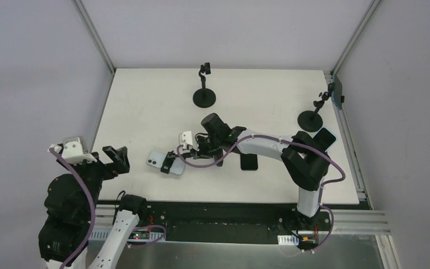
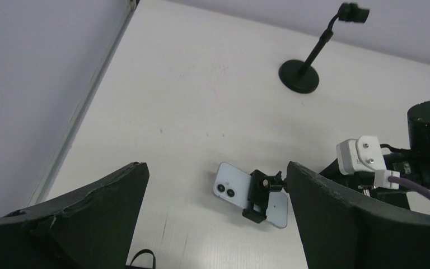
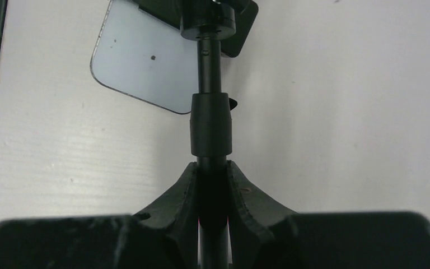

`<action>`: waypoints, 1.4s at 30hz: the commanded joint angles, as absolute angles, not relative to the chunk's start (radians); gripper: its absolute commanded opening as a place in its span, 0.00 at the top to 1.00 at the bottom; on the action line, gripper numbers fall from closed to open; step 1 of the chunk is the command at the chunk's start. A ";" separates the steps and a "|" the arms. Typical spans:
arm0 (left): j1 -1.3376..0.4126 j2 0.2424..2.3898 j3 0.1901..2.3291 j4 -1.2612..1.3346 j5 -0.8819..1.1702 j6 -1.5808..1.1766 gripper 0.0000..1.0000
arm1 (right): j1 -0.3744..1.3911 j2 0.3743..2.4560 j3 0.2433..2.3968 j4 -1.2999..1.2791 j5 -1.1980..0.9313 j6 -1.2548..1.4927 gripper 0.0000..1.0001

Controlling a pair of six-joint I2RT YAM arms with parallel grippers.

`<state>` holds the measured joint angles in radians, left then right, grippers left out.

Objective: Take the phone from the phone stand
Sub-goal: Adjust the phone stand with the phone at the center of the board.

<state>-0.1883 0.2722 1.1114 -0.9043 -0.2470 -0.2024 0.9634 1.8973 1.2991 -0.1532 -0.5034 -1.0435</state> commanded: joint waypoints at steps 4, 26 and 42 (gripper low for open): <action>-0.182 0.339 1.268 -0.886 -0.197 -0.190 0.00 | 0.879 1.713 1.102 0.747 -0.573 -0.344 1.00; -0.181 0.513 1.070 -0.600 0.311 -0.438 0.01 | 1.014 1.434 0.869 1.040 0.105 -0.262 1.00; -0.183 0.658 1.039 -0.355 0.419 -0.516 0.08 | 1.120 1.305 0.795 1.091 0.102 -0.316 1.00</action>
